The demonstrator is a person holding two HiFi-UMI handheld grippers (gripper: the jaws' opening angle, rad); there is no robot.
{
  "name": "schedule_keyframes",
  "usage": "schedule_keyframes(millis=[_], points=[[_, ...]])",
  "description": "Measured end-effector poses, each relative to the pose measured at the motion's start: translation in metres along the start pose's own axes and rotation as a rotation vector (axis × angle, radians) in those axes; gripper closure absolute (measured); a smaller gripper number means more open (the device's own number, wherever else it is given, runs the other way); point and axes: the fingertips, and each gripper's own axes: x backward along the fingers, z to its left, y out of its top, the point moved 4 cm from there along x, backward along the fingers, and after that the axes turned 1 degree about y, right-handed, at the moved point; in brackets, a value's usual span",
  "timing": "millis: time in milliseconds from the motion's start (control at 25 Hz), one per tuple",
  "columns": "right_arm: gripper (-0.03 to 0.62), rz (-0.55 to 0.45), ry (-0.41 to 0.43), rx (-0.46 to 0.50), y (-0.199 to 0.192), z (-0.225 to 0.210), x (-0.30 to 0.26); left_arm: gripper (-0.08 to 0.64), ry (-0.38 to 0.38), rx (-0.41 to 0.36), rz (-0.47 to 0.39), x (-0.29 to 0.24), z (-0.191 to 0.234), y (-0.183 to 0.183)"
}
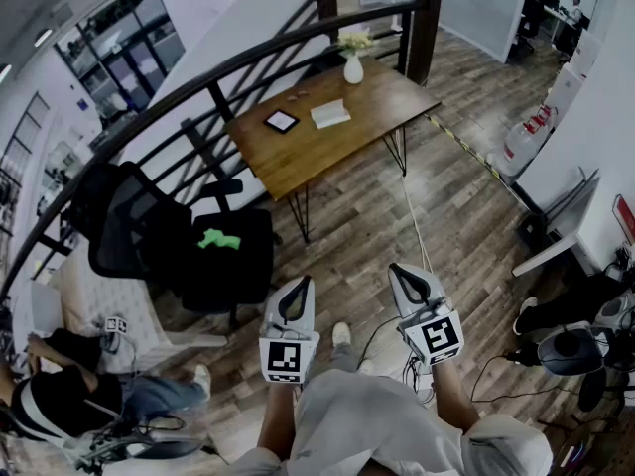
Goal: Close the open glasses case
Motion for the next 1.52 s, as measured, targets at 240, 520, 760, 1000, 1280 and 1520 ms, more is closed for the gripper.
schedule_keyframes(millis=[240, 520, 760, 1000, 1280, 1520], points=[[0.589, -0.017, 0.006, 0.008, 0.000, -0.006, 0.001, 0.540, -0.003, 0.008, -0.019, -0.009, -0.010, 0.004], [0.589, 0.005, 0.019, 0.022, -0.004, -0.025, -0.037, 0.540, -0.002, 0.001, -0.025, -0.047, 0.010, 0.004], [0.589, 0.022, 0.015, 0.005, -0.006, -0.046, -0.086, 0.540, -0.018, 0.013, -0.038, -0.093, 0.046, 0.005], [0.589, 0.042, -0.012, -0.002, -0.005, -0.061, -0.135, 0.540, -0.032, 0.028, -0.016, -0.131, 0.085, -0.007], [0.589, 0.061, -0.036, 0.007, -0.009, -0.069, -0.175, 0.540, -0.060, 0.045, -0.011, -0.162, 0.116, -0.020], [0.589, 0.073, -0.054, -0.013, -0.013, -0.080, -0.195, 0.540, -0.074, 0.059, -0.031, -0.183, 0.129, -0.018]])
